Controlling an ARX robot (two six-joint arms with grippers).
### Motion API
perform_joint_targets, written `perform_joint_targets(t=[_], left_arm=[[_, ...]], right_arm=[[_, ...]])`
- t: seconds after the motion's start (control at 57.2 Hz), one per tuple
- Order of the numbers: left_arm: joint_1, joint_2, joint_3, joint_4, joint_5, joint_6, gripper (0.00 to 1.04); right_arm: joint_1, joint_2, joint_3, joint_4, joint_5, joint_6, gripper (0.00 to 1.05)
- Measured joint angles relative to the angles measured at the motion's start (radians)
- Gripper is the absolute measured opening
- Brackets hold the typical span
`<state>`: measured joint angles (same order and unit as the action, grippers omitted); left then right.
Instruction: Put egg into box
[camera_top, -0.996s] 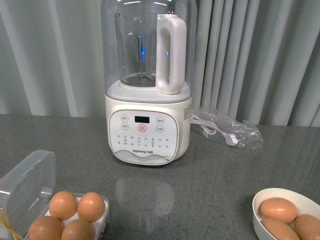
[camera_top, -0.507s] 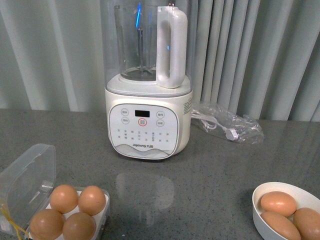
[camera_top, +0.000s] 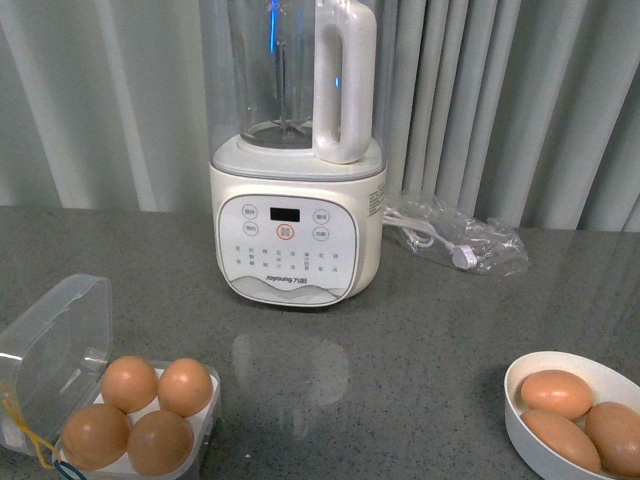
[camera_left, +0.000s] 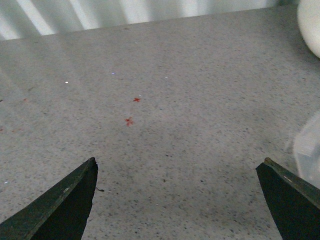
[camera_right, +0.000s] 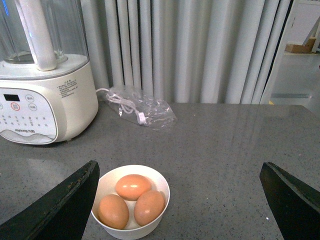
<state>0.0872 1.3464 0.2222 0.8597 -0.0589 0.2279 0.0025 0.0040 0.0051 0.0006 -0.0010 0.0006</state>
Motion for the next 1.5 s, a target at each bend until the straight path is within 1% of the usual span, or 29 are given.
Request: perform_joint_targets(t=[0.122,0.227,0.419,0.472,0.541,0.629,0.786,0.926,1.013,1.258,1.275,1.328,1.345,1.397,1.432,1.485,1.502], left_arm=[[-0.041,-0.053,-0.005,-0.093,0.051,-0.039,0.98],[-0.078,-0.079,-0.016,-0.098,0.036,-0.060,0.98],[-0.144,-0.116,-0.028,-0.141,0.040,-0.107,0.98],[-0.164,-0.139,-0.030,-0.173,0.055,-0.126,0.98],[-0.172,-0.188,-0.027,-0.263,0.132,-0.192,0.98],[-0.155,-0.213,-0.016,-0.312,0.170,-0.252,0.98],[-0.074,-0.220,0.037,-0.383,0.229,-0.367,0.98],[0.001,-0.257,0.090,-0.465,0.306,-0.497,0.98],[0.017,-0.306,0.112,-0.469,0.296,-0.540,0.98],[0.021,-0.332,0.126,-0.466,0.296,-0.559,0.98],[0.019,-0.328,0.122,-0.453,0.281,-0.545,0.97],[0.002,-0.315,0.068,-0.265,0.180,-0.465,0.87],[0.000,-0.315,0.058,-0.235,0.168,-0.440,0.85],[-0.007,-0.328,0.005,-0.110,0.134,-0.353,0.74],[-0.011,-0.344,-0.011,-0.089,0.129,-0.329,0.69],[-0.052,-0.383,-0.038,-0.086,0.069,-0.288,0.58],[-0.062,-0.396,-0.047,-0.087,0.066,-0.281,0.55]], right_arm=[[0.000,0.000,0.000,0.000,0.000,0.000,0.97],[0.000,0.000,0.000,0.000,0.000,0.000,0.97],[0.000,0.000,0.000,0.000,0.000,0.000,0.97],[0.000,0.000,0.000,0.000,0.000,0.000,0.97],[0.000,0.000,0.000,0.000,0.000,0.000,0.97],[0.000,0.000,0.000,0.000,0.000,0.000,0.97],[0.000,0.000,0.000,0.000,0.000,0.000,0.97],[0.000,0.000,0.000,0.000,0.000,0.000,0.97],[0.000,0.000,0.000,0.000,0.000,0.000,0.97],[0.000,0.000,0.000,0.000,0.000,0.000,0.97],[0.000,0.000,0.000,0.000,0.000,0.000,0.97],[0.000,0.000,0.000,0.000,0.000,0.000,0.97],[0.000,0.000,0.000,0.000,0.000,0.000,0.97],[0.000,0.000,0.000,0.000,0.000,0.000,0.97],[0.000,0.000,0.000,0.000,0.000,0.000,0.97],[0.000,0.000,0.000,0.000,0.000,0.000,0.97],[0.000,0.000,0.000,0.000,0.000,0.000,0.97]])
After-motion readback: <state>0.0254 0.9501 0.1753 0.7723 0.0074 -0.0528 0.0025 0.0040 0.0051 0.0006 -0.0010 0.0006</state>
